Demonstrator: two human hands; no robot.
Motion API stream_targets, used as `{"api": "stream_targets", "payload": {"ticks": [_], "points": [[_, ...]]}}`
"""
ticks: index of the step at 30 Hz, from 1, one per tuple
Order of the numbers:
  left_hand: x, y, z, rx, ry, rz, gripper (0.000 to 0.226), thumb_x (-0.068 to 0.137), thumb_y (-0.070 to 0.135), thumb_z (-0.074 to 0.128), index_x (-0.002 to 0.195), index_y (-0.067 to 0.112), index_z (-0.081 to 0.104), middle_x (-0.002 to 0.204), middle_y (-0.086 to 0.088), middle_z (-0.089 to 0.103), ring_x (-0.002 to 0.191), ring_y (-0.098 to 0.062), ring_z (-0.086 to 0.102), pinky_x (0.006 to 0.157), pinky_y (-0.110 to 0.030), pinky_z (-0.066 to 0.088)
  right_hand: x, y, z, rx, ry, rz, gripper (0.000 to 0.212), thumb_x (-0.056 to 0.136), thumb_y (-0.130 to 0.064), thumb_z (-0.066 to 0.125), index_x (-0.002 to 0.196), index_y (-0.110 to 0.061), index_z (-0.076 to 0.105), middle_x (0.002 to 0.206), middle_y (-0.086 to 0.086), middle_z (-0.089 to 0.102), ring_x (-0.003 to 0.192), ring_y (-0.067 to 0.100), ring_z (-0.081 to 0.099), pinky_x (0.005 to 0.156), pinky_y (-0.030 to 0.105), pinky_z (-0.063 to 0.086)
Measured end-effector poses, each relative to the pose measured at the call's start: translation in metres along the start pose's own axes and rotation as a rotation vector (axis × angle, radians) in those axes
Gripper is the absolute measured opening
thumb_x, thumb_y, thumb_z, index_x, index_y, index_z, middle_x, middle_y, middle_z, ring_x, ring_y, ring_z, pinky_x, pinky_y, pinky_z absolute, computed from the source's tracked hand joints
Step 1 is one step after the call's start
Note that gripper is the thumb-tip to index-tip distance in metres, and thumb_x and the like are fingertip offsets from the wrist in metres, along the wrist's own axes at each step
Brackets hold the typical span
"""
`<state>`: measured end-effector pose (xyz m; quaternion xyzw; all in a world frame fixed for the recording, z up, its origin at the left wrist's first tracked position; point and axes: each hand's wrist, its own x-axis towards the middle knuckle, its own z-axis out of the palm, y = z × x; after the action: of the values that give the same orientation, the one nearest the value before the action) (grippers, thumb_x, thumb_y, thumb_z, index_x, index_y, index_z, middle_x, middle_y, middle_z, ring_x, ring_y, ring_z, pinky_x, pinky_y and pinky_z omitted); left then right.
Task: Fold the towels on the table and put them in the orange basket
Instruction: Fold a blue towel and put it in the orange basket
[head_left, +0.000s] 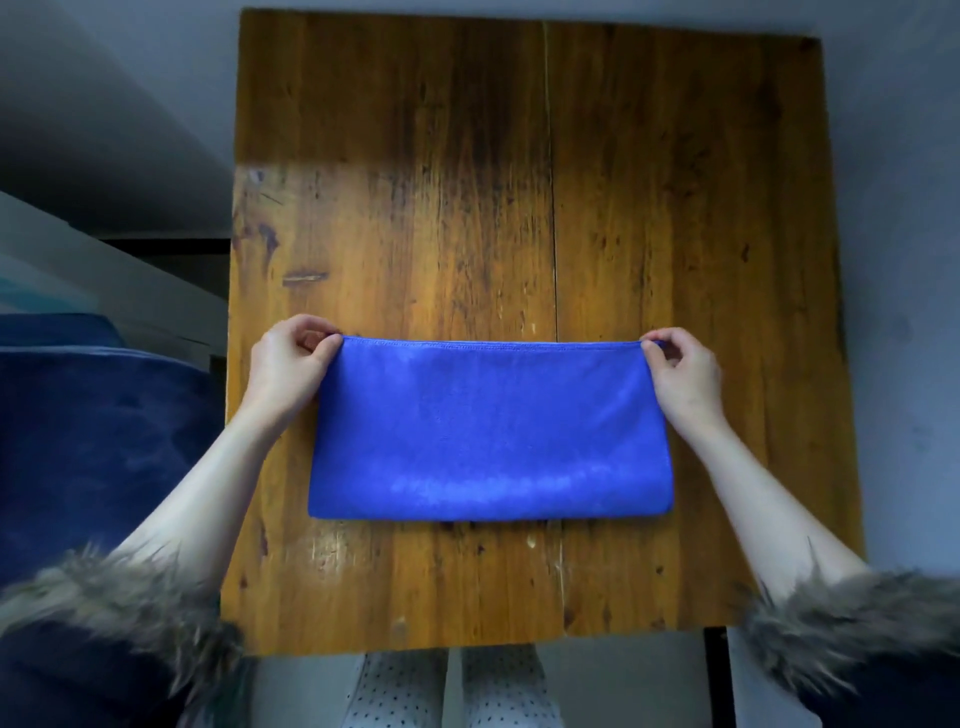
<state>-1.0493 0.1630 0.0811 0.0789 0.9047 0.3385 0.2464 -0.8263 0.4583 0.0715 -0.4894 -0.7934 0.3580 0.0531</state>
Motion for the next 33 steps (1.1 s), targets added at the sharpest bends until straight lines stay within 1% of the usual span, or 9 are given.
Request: {"api": "stream_targets", "payload": {"ticks": [3, 6, 8, 11, 14, 16, 21, 27, 33], "points": [[-0.01, -0.001, 0.008, 0.175, 0.194, 0.117, 0.029, 0.09, 0.019, 0.057, 0.118, 0.012, 0.054, 0.111, -0.014, 0.052, 0.096, -0.025, 0.052, 0.084, -0.033, 0.04, -0.01, -0.002, 0.005, -0.05, 0.179, 0.021, 0.026, 0.093, -0.019, 0.054, 0.115, -0.008, 0.061, 0.106, 0.012, 0.053, 0.093, 0.022, 0.053, 0.086, 0.027, 0.043], [-0.038, 0.005, 0.027, 0.402, 0.327, 0.358, 0.04, 0.089, 0.016, 0.05, 0.129, 0.011, 0.048, 0.126, -0.018, 0.049, 0.117, -0.035, 0.044, 0.093, -0.047, 0.035, -0.04, -0.01, 0.015, -0.153, 0.351, -0.279, 0.033, 0.094, -0.017, 0.048, 0.122, -0.003, 0.057, 0.117, 0.017, 0.054, 0.109, 0.025, 0.048, 0.094, 0.03, 0.037], [-0.065, 0.008, 0.052, 0.5, 0.241, 0.532, 0.047, 0.088, 0.023, 0.046, 0.134, 0.017, 0.045, 0.14, -0.016, 0.044, 0.131, -0.035, 0.035, 0.104, -0.052, 0.027, -0.07, -0.014, 0.037, -0.24, 0.271, -0.481, 0.038, 0.093, -0.017, 0.044, 0.127, -0.003, 0.054, 0.127, 0.017, 0.054, 0.122, 0.026, 0.044, 0.105, 0.039, 0.032], [-0.095, 0.001, 0.091, 0.674, 0.054, 0.666, 0.052, 0.089, 0.039, 0.043, 0.14, 0.027, 0.041, 0.151, -0.011, 0.031, 0.141, -0.033, 0.022, 0.111, -0.06, 0.012, -0.109, -0.012, 0.073, -0.411, 0.055, -0.617, 0.047, 0.092, -0.025, 0.042, 0.136, -0.009, 0.047, 0.145, 0.013, 0.042, 0.137, 0.026, 0.029, 0.113, 0.053, 0.018], [-0.097, -0.016, 0.101, 0.746, -0.016, 0.642, 0.056, 0.089, 0.048, 0.041, 0.142, 0.03, 0.038, 0.154, -0.008, 0.026, 0.143, -0.031, 0.018, 0.111, -0.061, 0.006, -0.115, 0.007, 0.079, -0.548, -0.072, -0.708, 0.051, 0.091, -0.032, 0.044, 0.14, -0.017, 0.041, 0.15, 0.01, 0.034, 0.141, 0.026, 0.024, 0.114, 0.054, 0.014], [-0.092, -0.027, 0.096, 0.779, -0.017, 0.646, 0.057, 0.09, 0.05, 0.038, 0.144, 0.03, 0.035, 0.154, -0.007, 0.025, 0.143, -0.031, 0.017, 0.112, -0.061, 0.006, -0.104, 0.024, 0.069, -0.601, -0.093, -0.727, 0.053, 0.091, -0.037, 0.043, 0.141, -0.02, 0.039, 0.151, 0.009, 0.031, 0.141, 0.025, 0.022, 0.115, 0.051, 0.011], [-0.081, -0.038, 0.075, 0.747, 0.056, 0.612, 0.056, 0.092, 0.044, 0.034, 0.145, 0.025, 0.031, 0.156, -0.01, 0.02, 0.144, -0.032, 0.012, 0.112, -0.061, 0.004, -0.086, 0.048, 0.042, -0.604, -0.021, -0.642, 0.056, 0.094, -0.04, 0.038, 0.145, -0.017, 0.031, 0.154, 0.012, 0.022, 0.143, 0.027, 0.016, 0.117, 0.048, 0.008], [-0.06, -0.031, 0.078, 0.73, 0.11, 0.594, 0.055, 0.093, 0.043, 0.033, 0.145, 0.026, 0.031, 0.155, -0.011, 0.022, 0.143, -0.033, 0.015, 0.113, -0.059, 0.007, -0.051, 0.033, 0.042, -0.532, 0.046, -0.536, 0.055, 0.096, -0.038, 0.032, 0.146, -0.015, 0.029, 0.155, 0.016, 0.019, 0.144, 0.029, 0.012, 0.118, 0.042, 0.006], [-0.059, -0.031, 0.079, 0.776, 0.044, 0.551, 0.056, 0.095, 0.045, 0.026, 0.148, 0.027, 0.024, 0.157, -0.009, 0.017, 0.144, -0.033, 0.011, 0.113, -0.058, 0.004, -0.053, 0.031, 0.046, -0.602, 0.03, -0.489, 0.056, 0.096, -0.041, 0.026, 0.147, -0.017, 0.025, 0.156, 0.013, 0.016, 0.145, 0.027, 0.01, 0.117, 0.046, 0.002]]}}
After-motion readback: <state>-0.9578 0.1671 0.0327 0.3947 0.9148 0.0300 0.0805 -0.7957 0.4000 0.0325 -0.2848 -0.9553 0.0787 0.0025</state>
